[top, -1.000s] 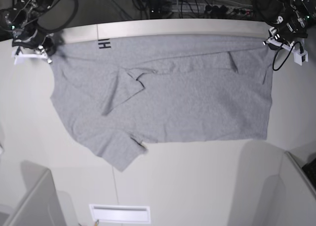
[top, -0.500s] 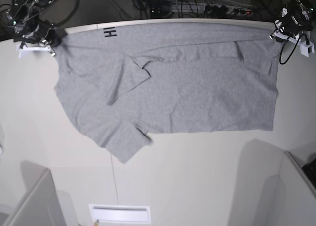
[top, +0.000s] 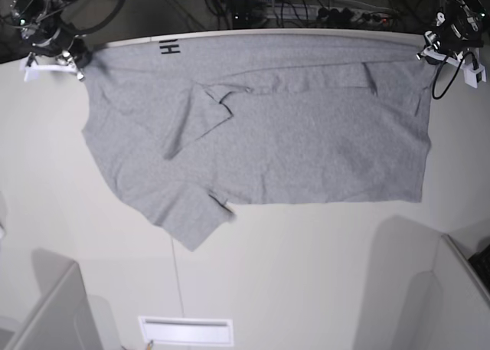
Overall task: Fold the T-shirt properly
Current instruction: 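Lay the edge down and open both grippers, withdrawing them, then move the right gripper to the shirt's sleeve and grasp it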
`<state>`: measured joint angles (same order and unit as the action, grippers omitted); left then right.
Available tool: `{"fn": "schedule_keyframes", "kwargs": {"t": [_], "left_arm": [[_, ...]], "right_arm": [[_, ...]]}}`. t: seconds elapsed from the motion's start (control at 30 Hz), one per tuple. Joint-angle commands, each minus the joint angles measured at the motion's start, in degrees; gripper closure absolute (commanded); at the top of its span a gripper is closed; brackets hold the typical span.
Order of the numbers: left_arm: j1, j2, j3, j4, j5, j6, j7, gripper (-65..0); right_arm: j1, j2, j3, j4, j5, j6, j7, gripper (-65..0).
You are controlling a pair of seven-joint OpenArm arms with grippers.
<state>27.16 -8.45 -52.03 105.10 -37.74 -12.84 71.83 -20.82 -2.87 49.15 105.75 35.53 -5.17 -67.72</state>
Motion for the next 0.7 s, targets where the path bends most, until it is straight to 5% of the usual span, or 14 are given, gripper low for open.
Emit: {"fn": "schedule_keyframes", "kwargs": {"t": [0.0,0.3,0.33,0.43,0.5,0.6,0.67], "left_arm": [[0.4,-0.9,-0.4,0.6,0.2,0.1,-0.7,0.0],[0.4,-0.9,-0.8,0.6,0.2,0.1,-0.7,0.0],[0.4,-0.9,-0.8,0.6,0.2,0.1,-0.7,-4.6],[0.5,-0.9,-0.8,0.6,0.2,0.1,-0.7,-21.6],[0.5,-0.9,-0.9,0.7,0.2,0.1,-0.7,-33.9],[0.5,-0.9,-1.8,1.0,0.2,0.1,-0.8,-46.9],[-0.1,-0.3,-5.8,1.0,0.2,0.1,-0.8,-49.0]], "right_arm": [[-0.1,0.6,0.3,0.9,-0.1,-0.1,1.3,0.0],[-0.1,0.9,0.6,0.8,-0.1,-0.1,1.0,0.0],[-0.1,0.9,0.6,0.8,-0.1,-0.1,1.0,-1.8],[-0.3,0.9,0.7,1.2,-0.1,-0.1,1.0,-26.9],[-0.3,0.9,0.7,1.2,-0.1,-0.1,1.1,-37.1],[-0.3,1.0,0.7,1.3,-0.1,-0.1,1.4,-35.9],[-0.1,1.0,0.9,1.4,-0.1,-0.1,1.5,-35.4]]}}
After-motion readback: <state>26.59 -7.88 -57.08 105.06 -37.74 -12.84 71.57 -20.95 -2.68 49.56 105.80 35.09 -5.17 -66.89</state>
